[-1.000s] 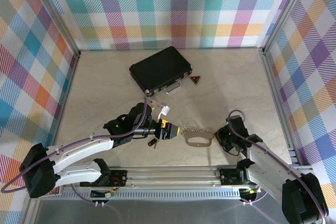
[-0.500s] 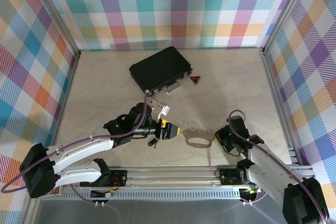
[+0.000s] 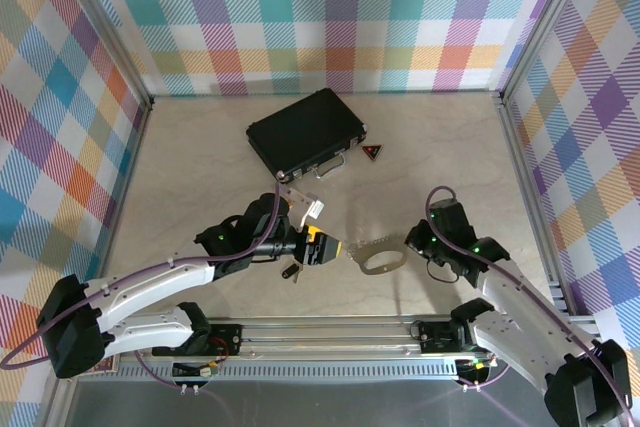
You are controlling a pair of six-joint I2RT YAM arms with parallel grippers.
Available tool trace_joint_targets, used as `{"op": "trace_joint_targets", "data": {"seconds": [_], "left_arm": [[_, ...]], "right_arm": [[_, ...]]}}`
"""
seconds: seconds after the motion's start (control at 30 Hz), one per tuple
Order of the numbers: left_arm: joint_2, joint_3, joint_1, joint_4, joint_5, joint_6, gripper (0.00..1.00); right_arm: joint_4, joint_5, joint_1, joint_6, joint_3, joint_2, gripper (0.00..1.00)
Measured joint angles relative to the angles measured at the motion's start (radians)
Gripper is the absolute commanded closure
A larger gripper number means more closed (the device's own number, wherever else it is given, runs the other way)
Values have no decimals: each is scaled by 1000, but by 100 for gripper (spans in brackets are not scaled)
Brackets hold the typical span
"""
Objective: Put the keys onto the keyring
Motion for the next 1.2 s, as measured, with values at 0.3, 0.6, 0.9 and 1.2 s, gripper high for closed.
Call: {"op": "trace_joint_targets", "data": {"seconds": [0.3, 0.6, 0.9, 1.2], "left_arm": [[-28, 139, 1, -64, 27, 102, 32], [-114, 226, 1, -153, 82, 225, 33], [-229, 241, 13, -134, 212, 269, 43], [-328, 228, 16, 57, 302, 210, 44]], "right_arm": [[122, -7, 238, -389, 140, 15, 100], [215, -182, 285, -689, 237, -24, 100], [438, -476, 288, -707, 315, -32, 100], [800, -674, 294, -566, 313, 3, 100]]}}
